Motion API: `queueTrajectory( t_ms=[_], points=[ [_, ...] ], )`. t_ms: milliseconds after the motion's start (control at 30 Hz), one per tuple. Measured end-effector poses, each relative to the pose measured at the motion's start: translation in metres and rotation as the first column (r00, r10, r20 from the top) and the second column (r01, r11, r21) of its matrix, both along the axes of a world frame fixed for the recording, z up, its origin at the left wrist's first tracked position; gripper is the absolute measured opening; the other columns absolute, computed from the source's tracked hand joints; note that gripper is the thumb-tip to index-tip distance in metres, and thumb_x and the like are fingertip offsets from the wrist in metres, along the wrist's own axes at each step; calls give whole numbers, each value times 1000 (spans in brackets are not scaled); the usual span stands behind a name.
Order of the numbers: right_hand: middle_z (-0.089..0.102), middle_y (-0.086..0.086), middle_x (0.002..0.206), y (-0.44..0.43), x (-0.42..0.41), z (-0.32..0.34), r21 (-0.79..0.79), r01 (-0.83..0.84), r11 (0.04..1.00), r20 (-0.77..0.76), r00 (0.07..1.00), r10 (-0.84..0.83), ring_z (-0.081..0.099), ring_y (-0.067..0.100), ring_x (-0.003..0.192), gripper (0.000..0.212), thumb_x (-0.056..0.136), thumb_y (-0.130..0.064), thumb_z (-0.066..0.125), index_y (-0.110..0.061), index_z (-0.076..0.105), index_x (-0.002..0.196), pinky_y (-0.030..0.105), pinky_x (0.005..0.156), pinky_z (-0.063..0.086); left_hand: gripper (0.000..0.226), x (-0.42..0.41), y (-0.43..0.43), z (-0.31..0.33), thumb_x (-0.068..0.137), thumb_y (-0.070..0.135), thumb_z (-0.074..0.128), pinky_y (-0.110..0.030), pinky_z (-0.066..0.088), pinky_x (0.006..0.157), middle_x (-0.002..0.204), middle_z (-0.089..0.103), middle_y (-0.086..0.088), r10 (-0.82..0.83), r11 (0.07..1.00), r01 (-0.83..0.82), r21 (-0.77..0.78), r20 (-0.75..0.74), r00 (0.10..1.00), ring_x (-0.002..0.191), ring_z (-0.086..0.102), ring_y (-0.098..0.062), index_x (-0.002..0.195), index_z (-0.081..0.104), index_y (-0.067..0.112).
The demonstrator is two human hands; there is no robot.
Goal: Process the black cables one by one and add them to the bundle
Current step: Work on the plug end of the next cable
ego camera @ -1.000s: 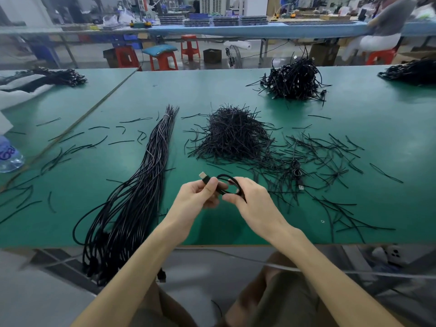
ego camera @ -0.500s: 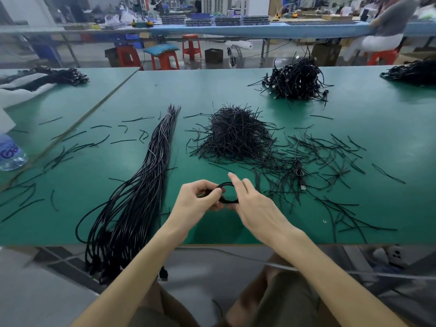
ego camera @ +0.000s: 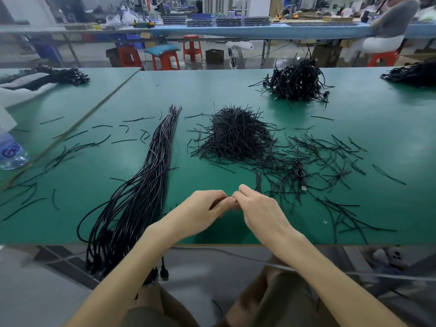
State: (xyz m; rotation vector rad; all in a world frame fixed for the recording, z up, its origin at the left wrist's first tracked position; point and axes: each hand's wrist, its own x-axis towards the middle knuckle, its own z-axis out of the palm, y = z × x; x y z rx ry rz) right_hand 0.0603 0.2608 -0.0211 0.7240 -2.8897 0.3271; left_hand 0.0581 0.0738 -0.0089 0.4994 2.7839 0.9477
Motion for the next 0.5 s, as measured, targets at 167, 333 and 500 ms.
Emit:
queueTrajectory(
  t_ms=[167, 333, 500],
  points=[
    [41, -7, 94, -4, 1, 0, -17, 17, 1000, -16, 1000, -18, 47, 14, 78, 25, 96, 4, 49, -16, 58, 106, 32, 61, 48, 59, 1, 7, 2, 106, 56, 21, -46, 49, 73, 84, 63, -8, 1, 988, -3, -154, -11, 1000, 77, 58, -33, 92, 53, 8],
    [49, -4, 102, -5, 0, -2, -40, -16, 999, -47, 999, 14, 59, 15, 84, 15, 105, -11, 50, -17, 55, 117, 29, 61, 50, 48, 1, 5, -4, 109, 47, 27, -45, 42, 64, 74, 55, -7, 33, 998, -36, -48, -52, 998, 62, 41, -23, 82, 43, 10],
    [51, 1, 111, -1, -4, -6, 67, -57, 996, -80, 995, 62, 63, 19, 91, 32, 111, -32, 32, -12, 43, 133, 29, 63, 51, 44, -4, 1, -10, 110, 43, 34, -42, 37, 61, 68, 49, 0, 103, 995, -104, -8, -80, 991, 61, 38, -21, 78, 41, 12]
  ],
)
